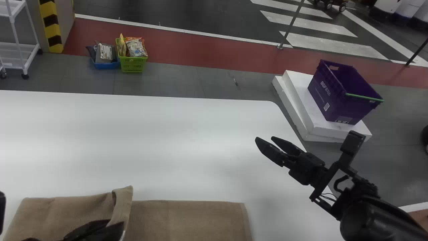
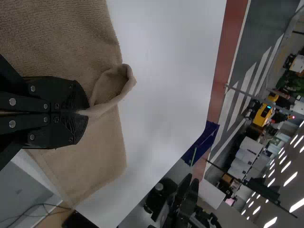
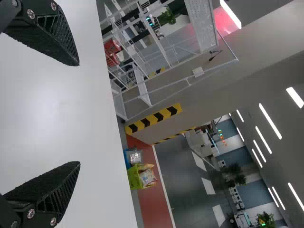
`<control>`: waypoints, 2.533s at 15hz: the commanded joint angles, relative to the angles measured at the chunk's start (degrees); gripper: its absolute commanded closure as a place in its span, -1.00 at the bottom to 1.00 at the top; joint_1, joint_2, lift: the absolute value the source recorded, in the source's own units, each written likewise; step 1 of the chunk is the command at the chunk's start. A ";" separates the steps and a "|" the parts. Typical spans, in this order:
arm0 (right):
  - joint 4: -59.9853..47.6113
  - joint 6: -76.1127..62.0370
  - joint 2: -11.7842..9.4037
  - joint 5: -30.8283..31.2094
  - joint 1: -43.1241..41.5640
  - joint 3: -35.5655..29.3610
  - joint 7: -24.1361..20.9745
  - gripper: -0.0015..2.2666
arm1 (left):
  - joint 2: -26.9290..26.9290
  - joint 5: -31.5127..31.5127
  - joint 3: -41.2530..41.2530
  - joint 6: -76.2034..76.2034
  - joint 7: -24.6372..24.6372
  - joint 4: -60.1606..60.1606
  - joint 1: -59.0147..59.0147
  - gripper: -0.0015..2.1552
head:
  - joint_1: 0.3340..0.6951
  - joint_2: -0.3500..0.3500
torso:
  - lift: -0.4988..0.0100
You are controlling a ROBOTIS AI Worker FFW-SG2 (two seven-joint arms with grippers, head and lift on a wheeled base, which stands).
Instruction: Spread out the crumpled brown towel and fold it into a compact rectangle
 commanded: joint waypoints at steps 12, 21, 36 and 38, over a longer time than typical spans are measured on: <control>-0.83 -0.48 0.18 0.26 2.22 1.18 0.09 -0.93 | -0.15 5.89 18.76 -20.29 -2.62 13.10 -5.27 -0.97 | 1.00 -0.74 | 0.46; -12.35 6.02 1.94 3.08 9.96 10.41 0.09 -0.92 | -0.15 17.40 45.56 -35.58 -7.01 31.03 -11.51 -0.97 | 1.00 0.38 | 0.46; -21.22 14.46 1.99 9.76 15.85 24.30 0.01 -0.92 | 0.70 23.47 54.70 -40.85 -10.26 39.82 -11.33 -0.97 | 1.00 1.00 | 0.46; -22.02 15.34 1.99 10.46 16.37 25.35 0.01 -0.92 | 0.70 23.64 54.79 -40.85 -10.26 39.82 -11.33 -0.97 | 1.00 1.00 | 0.46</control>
